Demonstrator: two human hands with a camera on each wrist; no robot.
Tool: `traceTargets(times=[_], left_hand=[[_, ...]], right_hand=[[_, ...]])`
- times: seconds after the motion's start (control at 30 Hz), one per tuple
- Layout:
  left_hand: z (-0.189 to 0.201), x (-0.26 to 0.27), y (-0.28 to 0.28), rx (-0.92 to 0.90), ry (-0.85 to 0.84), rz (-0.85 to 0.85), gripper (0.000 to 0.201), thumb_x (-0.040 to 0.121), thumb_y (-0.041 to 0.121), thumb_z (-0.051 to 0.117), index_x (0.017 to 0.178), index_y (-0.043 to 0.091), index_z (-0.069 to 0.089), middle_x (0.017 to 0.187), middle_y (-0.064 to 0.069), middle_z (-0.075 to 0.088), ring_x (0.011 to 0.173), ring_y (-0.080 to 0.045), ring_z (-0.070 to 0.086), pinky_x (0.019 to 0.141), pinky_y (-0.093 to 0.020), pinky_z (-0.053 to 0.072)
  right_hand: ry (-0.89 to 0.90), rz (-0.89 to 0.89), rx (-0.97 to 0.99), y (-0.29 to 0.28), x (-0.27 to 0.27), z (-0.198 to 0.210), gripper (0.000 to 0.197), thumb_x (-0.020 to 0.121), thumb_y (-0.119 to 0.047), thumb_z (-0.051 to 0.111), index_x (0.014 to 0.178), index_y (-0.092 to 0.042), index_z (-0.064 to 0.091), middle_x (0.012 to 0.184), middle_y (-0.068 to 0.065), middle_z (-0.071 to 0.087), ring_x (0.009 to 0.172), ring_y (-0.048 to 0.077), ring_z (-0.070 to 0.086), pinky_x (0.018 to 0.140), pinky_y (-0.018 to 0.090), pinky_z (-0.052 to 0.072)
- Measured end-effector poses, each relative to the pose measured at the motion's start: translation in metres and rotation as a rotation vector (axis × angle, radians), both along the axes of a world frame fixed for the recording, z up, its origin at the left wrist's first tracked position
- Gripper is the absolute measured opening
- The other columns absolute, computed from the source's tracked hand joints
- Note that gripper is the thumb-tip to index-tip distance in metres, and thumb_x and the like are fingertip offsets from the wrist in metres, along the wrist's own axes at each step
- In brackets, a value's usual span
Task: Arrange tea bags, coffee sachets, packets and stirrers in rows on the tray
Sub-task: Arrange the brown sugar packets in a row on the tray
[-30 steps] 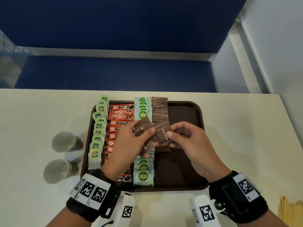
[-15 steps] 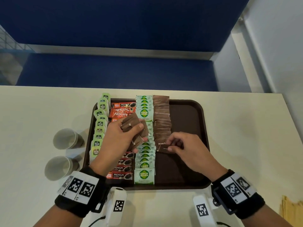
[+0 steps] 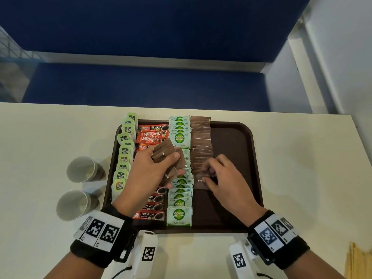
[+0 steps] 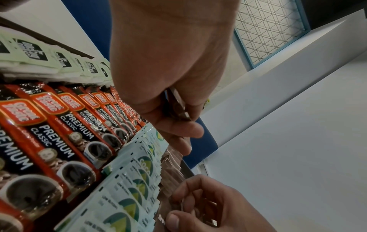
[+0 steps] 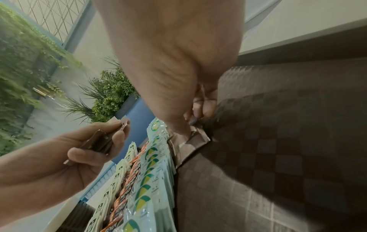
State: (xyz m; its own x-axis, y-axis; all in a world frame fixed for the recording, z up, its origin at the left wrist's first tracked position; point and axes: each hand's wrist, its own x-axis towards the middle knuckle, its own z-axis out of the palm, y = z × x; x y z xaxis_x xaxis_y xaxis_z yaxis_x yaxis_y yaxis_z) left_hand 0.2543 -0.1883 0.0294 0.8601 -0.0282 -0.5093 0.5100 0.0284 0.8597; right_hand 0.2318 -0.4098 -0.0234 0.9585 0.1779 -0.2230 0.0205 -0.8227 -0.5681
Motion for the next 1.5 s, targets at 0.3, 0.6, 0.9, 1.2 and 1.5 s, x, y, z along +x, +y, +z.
traceTargets(times=[0.3, 0.6, 0.9, 1.2, 1.5], left_hand=[[0.002, 0.004, -0.01, -0.01, -0.004, -0.079, 0.019, 0.103, 0.014, 0.072, 0.122, 0.015, 0.07, 0.098, -0.01, 0.084, 0.082, -0.03, 0.083, 0.041, -0.027, 0.055], [0.012, 0.008, -0.028, -0.017, -0.086, -0.192, 0.017, 0.102, 0.02, 0.074, 0.117, 0.018, 0.065, 0.099, -0.009, 0.082, 0.08, -0.032, 0.083, 0.04, -0.027, 0.053], [0.002, 0.011, -0.025, 0.093, -0.139, -0.174, 0.018, 0.101, 0.015, 0.074, 0.117, 0.015, 0.066, 0.095, -0.005, 0.081, 0.072, -0.026, 0.081, 0.039, -0.029, 0.054], [-0.002, 0.006, -0.018, 0.176, -0.084, -0.313, 0.02, 0.097, 0.011, 0.08, 0.114, 0.018, 0.07, 0.083, -0.007, 0.083, 0.066, -0.022, 0.08, 0.039, -0.028, 0.051], [-0.004, 0.001, -0.013, 0.193, -0.042, -0.238, 0.022, 0.096, 0.014, 0.081, 0.115, 0.017, 0.071, 0.084, -0.002, 0.082, 0.063, -0.018, 0.079, 0.04, -0.027, 0.05]], right_hand=[[-0.015, -0.299, 0.393, -0.001, 0.01, 0.032, 0.007, 0.1, -0.028, 0.074, 0.106, -0.028, 0.071, 0.103, -0.01, 0.066, 0.093, 0.009, 0.066, 0.08, 0.023, 0.057], [0.291, -0.382, 0.705, 0.004, 0.021, 0.064, 0.013, 0.096, -0.015, 0.08, 0.108, -0.017, 0.078, 0.092, 0.003, 0.081, 0.085, 0.017, 0.077, 0.075, 0.025, 0.063], [0.304, -0.468, 0.695, -0.004, 0.013, 0.054, 0.008, 0.101, -0.015, 0.073, 0.109, -0.016, 0.073, 0.097, 0.003, 0.079, 0.084, 0.014, 0.075, 0.078, 0.025, 0.063], [0.288, -0.381, 0.475, -0.02, 0.007, 0.044, 0.004, 0.1, -0.022, 0.074, 0.101, -0.026, 0.073, 0.09, -0.005, 0.078, 0.085, 0.01, 0.073, 0.077, 0.02, 0.059], [0.259, -0.325, 0.256, -0.014, -0.026, 0.012, 0.011, 0.096, -0.021, 0.079, 0.096, -0.027, 0.069, 0.086, -0.005, 0.072, 0.082, 0.01, 0.066, 0.068, 0.011, 0.05]])
